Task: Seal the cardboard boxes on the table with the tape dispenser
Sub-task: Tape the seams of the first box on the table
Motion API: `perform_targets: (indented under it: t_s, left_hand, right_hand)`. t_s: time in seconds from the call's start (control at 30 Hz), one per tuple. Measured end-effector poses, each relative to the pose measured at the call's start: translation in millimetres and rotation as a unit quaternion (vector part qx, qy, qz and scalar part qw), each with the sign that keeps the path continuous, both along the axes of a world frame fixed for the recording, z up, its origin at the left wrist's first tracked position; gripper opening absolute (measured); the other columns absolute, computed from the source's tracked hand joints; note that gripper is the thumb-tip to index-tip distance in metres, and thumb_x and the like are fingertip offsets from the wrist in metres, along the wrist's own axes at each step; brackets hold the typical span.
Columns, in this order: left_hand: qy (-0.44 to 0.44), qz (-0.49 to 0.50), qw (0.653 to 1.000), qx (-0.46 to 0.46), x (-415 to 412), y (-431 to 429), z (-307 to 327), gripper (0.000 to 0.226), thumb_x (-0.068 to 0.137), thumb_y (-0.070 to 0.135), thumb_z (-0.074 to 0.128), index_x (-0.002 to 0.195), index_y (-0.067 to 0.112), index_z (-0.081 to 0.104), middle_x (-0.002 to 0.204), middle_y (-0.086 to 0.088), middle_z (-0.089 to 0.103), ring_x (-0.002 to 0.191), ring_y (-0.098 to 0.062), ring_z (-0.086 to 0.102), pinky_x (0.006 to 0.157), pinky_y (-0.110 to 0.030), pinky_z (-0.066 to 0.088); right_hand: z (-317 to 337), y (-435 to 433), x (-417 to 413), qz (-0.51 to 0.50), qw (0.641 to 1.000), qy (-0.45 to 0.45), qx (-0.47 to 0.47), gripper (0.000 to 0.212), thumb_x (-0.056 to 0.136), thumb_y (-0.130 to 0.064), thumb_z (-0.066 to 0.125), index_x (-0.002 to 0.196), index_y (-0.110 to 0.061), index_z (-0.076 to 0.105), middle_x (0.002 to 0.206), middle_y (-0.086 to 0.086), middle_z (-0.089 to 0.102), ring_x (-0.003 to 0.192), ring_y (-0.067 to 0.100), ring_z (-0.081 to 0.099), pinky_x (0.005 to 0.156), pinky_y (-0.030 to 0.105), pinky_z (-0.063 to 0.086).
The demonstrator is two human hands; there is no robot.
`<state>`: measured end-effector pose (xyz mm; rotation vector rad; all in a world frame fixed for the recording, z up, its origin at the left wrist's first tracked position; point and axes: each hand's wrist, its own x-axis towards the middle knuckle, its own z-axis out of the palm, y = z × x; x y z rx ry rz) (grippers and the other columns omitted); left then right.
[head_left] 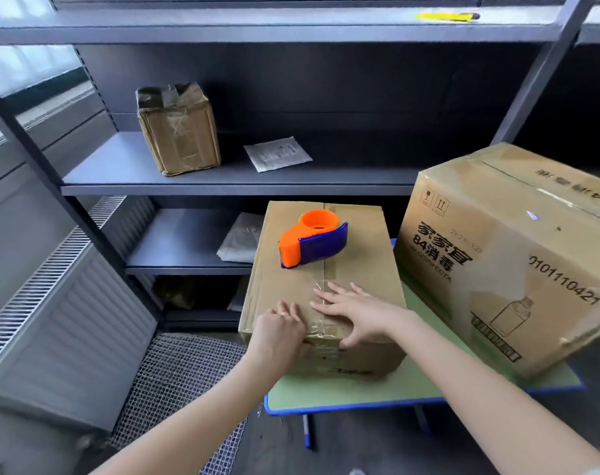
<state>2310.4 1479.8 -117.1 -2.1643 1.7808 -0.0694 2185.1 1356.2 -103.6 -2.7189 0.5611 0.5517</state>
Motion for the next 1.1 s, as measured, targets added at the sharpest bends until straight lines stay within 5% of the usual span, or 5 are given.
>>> perform_targets:
  t_s: [0.33,0.53,0.7,0.87,1.1]
  left_hand:
    - [0.044,0.051,0.997,-0.045,7.3,-22.0,12.6,0.063,0.077,0.075,0.046,0.100,0.019,0.063,0.100,0.003,0.066,0.089,-0.020,0.065,0.061,-0.025,0.035]
    - [0.246,0.196,0.929,-0.195,40.0,-42.3,12.8,0.034,0.098,0.033,0.044,0.128,0.020,0.053,0.113,0.000,0.066,0.101,-0.025,0.060,0.082,-0.034,0.050]
    - [0.478,0.261,0.784,-0.296,58.6,-62.4,2.9,0.047,0.095,0.001,0.042,0.141,0.008,0.038,0.142,-0.007,0.045,0.124,-0.022,0.049,0.100,-0.027,0.039]
    - [0.553,0.276,0.734,-0.280,74.8,-90.5,-0.1,0.057,0.093,-0.008,0.034,0.147,0.009,0.027,0.148,-0.009,0.037,0.135,-0.022,0.038,0.101,-0.026,0.036]
    - [0.563,0.260,0.723,-0.303,88.5,-104.5,-0.2,0.041,0.085,-0.015,0.041,0.115,0.004,0.062,0.104,-0.007,0.067,0.089,-0.016,0.065,0.077,-0.017,0.051]
  right_hand:
    - [6.4,-26.3,-3.6,0.055,0.996,0.063,-0.030,0.088,0.087,-0.034,0.061,0.150,-0.031,-0.001,0.155,-0.008,-0.017,0.143,0.014,-0.016,0.117,0.044,-0.006]
    - [34.7,-43.2,10.3,-0.043,0.986,-0.116,-0.116,0.032,0.094,-0.034,0.050,0.115,-0.011,0.053,0.119,0.004,0.053,0.114,0.022,0.049,0.091,0.032,0.042]
    - [32.7,-72.4,36.6,-0.095,0.945,-0.217,-0.227,0.038,0.090,-0.003,0.042,0.128,-0.005,0.042,0.132,0.011,0.042,0.124,0.028,0.036,0.107,0.033,0.025]
    - [24.3,-89.1,58.3,-0.089,0.957,-0.155,-0.229,0.066,0.089,0.007,0.042,0.147,-0.004,0.012,0.154,0.014,0.016,0.144,0.027,0.010,0.116,0.036,-0.001]
    - [7.0,-100.9,72.1,-0.045,0.951,-0.155,-0.265,0.062,0.090,0.004,0.043,0.146,0.000,0.015,0.141,0.016,0.036,0.134,0.029,0.028,0.117,0.040,-0.004]
